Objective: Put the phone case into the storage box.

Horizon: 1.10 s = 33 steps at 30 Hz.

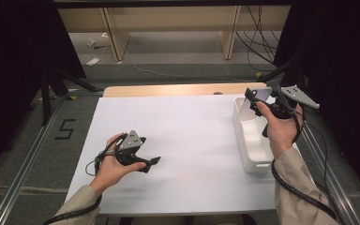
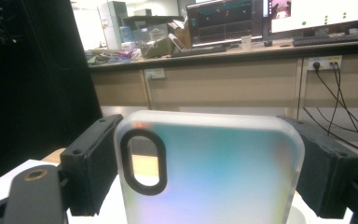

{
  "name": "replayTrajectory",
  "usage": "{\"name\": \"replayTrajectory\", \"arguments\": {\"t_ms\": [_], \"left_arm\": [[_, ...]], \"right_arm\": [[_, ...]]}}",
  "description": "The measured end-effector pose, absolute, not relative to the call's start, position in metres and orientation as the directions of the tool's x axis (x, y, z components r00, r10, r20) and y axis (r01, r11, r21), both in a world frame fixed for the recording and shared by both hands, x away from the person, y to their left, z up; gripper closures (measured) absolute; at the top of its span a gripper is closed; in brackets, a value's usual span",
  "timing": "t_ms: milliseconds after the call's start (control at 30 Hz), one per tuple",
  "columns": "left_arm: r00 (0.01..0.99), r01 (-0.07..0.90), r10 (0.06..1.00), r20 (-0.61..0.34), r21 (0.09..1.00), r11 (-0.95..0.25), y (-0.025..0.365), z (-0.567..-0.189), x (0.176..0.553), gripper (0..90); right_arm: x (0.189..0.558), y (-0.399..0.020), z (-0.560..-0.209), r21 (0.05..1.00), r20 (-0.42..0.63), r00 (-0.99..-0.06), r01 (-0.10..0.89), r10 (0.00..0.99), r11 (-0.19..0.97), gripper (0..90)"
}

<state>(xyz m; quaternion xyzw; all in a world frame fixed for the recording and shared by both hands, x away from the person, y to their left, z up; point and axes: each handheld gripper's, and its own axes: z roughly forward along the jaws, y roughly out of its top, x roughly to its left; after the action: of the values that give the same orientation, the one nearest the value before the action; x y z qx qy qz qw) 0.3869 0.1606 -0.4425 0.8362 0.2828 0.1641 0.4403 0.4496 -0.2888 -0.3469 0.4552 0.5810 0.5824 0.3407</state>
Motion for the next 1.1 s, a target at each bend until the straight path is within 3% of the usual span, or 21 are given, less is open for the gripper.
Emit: {"name": "replayTrajectory", "arguments": {"t_ms": [1100], "left_arm": [[0.786, 0.329, 0.618, 0.025, 0.830, -0.451, 0.1606, -0.4424, 0.3868, 9.3]], "right_arm": [[0.4512, -0.2972, -0.3493, 0.987, 0.123, -0.320, 0.136, 0.940, -0.083, 18.7]]}}
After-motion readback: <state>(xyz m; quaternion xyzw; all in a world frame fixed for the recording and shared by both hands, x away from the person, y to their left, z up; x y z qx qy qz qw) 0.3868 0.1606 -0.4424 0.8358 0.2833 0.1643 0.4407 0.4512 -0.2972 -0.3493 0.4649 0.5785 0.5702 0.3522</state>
